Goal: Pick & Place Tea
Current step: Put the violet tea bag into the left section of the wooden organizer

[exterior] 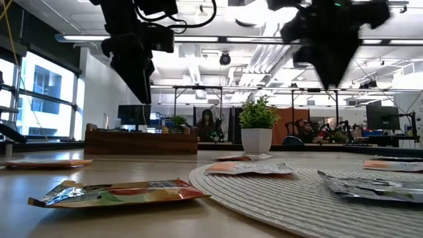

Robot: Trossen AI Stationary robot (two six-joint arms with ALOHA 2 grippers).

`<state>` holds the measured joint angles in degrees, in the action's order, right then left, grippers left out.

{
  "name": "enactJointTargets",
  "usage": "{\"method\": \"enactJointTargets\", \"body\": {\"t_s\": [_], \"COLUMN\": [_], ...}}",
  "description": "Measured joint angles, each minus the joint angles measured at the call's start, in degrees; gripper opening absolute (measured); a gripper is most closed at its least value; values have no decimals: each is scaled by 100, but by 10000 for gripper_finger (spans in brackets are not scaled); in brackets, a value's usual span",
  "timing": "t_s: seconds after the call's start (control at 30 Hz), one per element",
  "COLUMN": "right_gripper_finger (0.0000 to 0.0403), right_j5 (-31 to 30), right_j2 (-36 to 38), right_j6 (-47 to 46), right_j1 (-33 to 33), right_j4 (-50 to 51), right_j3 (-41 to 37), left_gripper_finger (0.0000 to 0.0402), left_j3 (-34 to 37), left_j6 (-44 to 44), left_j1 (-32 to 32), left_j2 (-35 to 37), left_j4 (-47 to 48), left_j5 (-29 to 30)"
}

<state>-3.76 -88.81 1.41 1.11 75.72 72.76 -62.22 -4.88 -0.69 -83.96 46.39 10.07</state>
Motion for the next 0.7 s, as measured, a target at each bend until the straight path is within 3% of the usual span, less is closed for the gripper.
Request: {"method": "enactJointTargets", "body": {"t_s": [0.33,0.57,0.7], "right_gripper_finger": [160,198,200], "right_j5": [119,-690,-682], "right_j2": [178,-225,-480], "right_j6": [-147,353,500], "right_j1": [-92,-507,-891], "right_j4": [-20,-178,-613], "right_j3": [-1919,-2334,-2473], "left_gripper_finger": [193,193,193], "left_j3": [2,2,2], "left_j6": [-10,-11,-12], "left_j1": [-4,-4,-4], "left_j2": [0,0,0], "left_j4": [-19,-176,-286], "left_j5": [246,357,294]}}
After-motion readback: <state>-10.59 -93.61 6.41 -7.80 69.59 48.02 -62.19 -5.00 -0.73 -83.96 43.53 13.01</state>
